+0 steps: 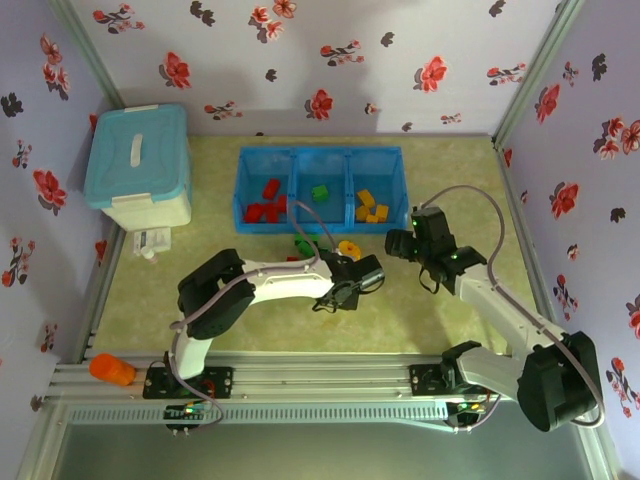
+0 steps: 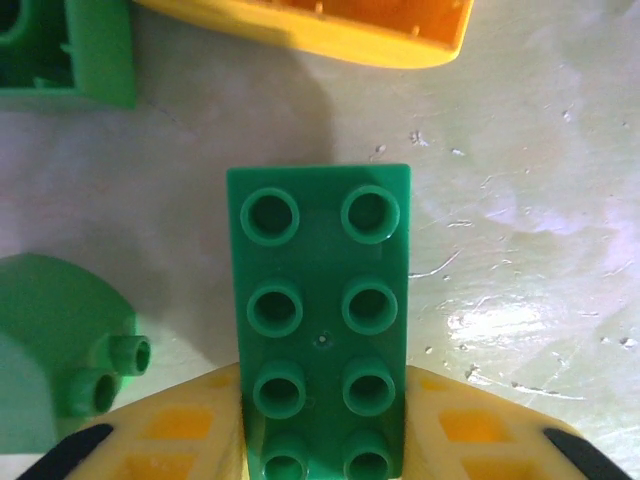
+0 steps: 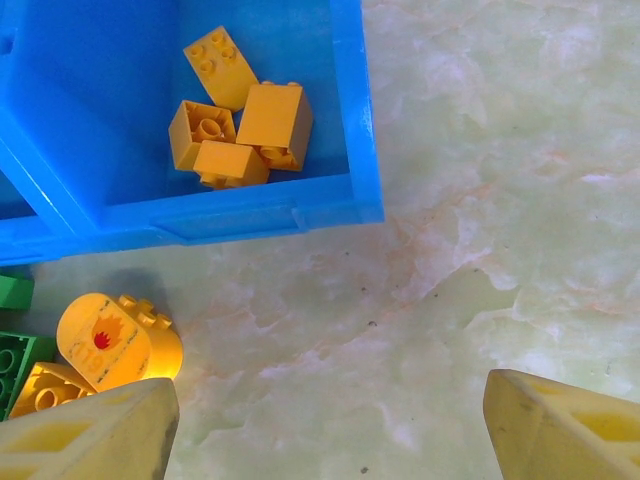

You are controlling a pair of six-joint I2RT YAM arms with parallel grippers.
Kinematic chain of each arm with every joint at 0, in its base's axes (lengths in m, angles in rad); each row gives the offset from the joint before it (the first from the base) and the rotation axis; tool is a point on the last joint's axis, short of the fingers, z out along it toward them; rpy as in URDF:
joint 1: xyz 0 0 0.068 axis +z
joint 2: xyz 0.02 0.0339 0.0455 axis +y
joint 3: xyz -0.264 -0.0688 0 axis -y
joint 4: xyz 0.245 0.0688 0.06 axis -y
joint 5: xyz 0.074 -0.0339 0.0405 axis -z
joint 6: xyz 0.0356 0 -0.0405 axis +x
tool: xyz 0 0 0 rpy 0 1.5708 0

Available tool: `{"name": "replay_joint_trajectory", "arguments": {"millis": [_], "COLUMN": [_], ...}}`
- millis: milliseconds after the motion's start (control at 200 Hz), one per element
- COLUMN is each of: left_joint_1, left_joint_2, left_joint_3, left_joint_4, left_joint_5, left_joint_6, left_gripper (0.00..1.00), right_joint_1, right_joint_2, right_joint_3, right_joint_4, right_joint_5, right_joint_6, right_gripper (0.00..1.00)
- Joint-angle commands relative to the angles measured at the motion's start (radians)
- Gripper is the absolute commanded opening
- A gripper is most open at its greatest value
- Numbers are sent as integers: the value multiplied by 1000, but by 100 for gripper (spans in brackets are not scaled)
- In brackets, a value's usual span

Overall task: Sort the legos into containers by color
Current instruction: Pick up the lego from the middle-left of the table, then place the lego in the container.

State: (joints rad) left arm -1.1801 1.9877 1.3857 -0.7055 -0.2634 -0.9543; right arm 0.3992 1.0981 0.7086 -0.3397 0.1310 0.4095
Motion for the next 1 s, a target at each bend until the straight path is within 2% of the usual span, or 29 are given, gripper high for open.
{"name": "replay_joint_trajectory", "arguments": {"millis": [0, 205, 375, 795, 865, 890, 960, 995], "left_joint_1": [20, 136, 242, 448, 462, 464, 470, 474], "left_joint_2": [-91, -183, -190, 15, 53, 63, 76, 85], "left_joint_3": [55, 105, 182, 519, 568, 574, 586, 612], "left_joint_4": [-69, -78, -83, -151, -154, -139, -117, -140], "left_joint_5": [-70, -88, -82, -9, -8, -8, -22, -25], "left_joint_6": [53, 144, 221, 379, 412, 435, 473, 478], "left_gripper": [27, 27, 27, 29, 34, 39, 67, 76], "right_joint_1": [-6, -5, -5, -3, 0, 2, 16, 25], "right_joint_2": [-34, -61, -116, -157, -160, -161, -159, -159], "right_joint_3": [-28, -89, -153, -176, -168, -165, -152, -143], "right_joint_4": [8, 10, 22, 15, 6, 4, -8, -20], "right_joint_5": [3, -24, -51, -112, -119, -120, -120, -116], "right_joint_6": [25, 50, 73, 91, 88, 88, 79, 75], "right_gripper": [80, 80, 79, 78, 78, 78, 77, 77]}}
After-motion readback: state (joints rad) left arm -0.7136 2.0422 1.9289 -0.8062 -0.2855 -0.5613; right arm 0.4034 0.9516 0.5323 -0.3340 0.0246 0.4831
